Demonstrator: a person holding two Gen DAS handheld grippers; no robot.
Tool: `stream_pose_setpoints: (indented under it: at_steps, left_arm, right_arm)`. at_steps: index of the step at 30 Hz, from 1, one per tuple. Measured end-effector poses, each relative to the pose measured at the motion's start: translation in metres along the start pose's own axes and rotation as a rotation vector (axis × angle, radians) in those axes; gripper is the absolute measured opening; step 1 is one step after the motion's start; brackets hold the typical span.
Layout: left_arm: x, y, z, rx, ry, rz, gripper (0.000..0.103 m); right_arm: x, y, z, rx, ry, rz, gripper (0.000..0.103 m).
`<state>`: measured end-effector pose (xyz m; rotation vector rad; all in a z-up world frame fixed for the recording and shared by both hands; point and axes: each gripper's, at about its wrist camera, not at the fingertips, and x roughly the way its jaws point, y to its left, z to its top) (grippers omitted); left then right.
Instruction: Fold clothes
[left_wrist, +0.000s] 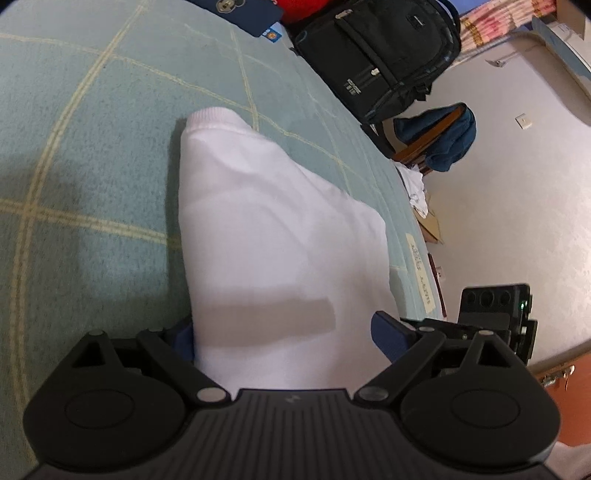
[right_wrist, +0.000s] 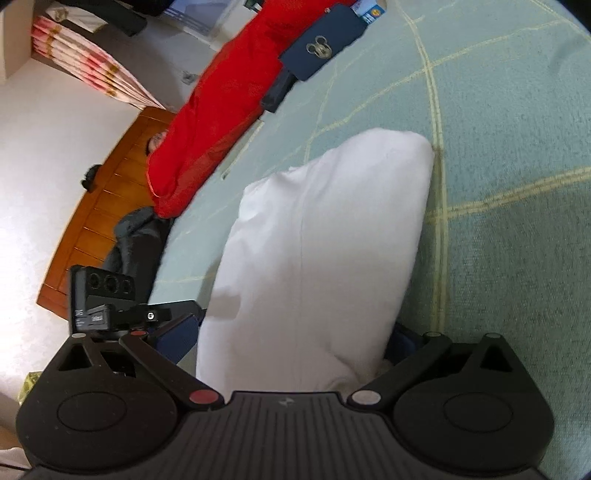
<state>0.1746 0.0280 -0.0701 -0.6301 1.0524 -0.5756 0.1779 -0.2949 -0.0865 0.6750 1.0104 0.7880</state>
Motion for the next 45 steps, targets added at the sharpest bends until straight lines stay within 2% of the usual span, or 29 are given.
stream_pose_setpoints:
  at_steps: [6,12,16,21,27,36,45]
  left_arm:
    - [0.010,0.002,0.012,-0.049,-0.058,-0.025,0.094]
    - [0.006,0.003,0.004,-0.052,-0.046,-0.065,0.094]
    - [0.005,0.003,0.012,-0.115,-0.034,-0.066,0.094]
    - [-0.003,-0.008,0.014,-0.094,-0.036,-0.091,0.094]
    - [-0.020,-0.015,0.017,-0.068,-0.056,-0.083,0.094]
    - [-0.045,-0.026,0.021,-0.029,-0.085,-0.071,0.094]
    - [-0.084,-0.008,0.034,-0.038,-0.149,-0.008,0.094]
  right_arm:
    - [0.003,-0.006,0.007,0.007,-0.051,0.040,0.103]
    - [-0.001,-0.005,0.000,0.008,-0.062,0.065,0.103]
    - [0.002,0.004,0.003,0.007,-0.061,0.038,0.103]
    - [0.002,0.030,0.005,-0.065,-0.052,-0.009,0.103]
    - [0.005,0.061,0.005,-0.157,-0.049,-0.033,0.103]
    - [0.027,0.095,0.008,-0.245,-0.018,-0.019,0.103]
    - [0.068,0.127,0.016,-0.306,0.010,0.016,0.103]
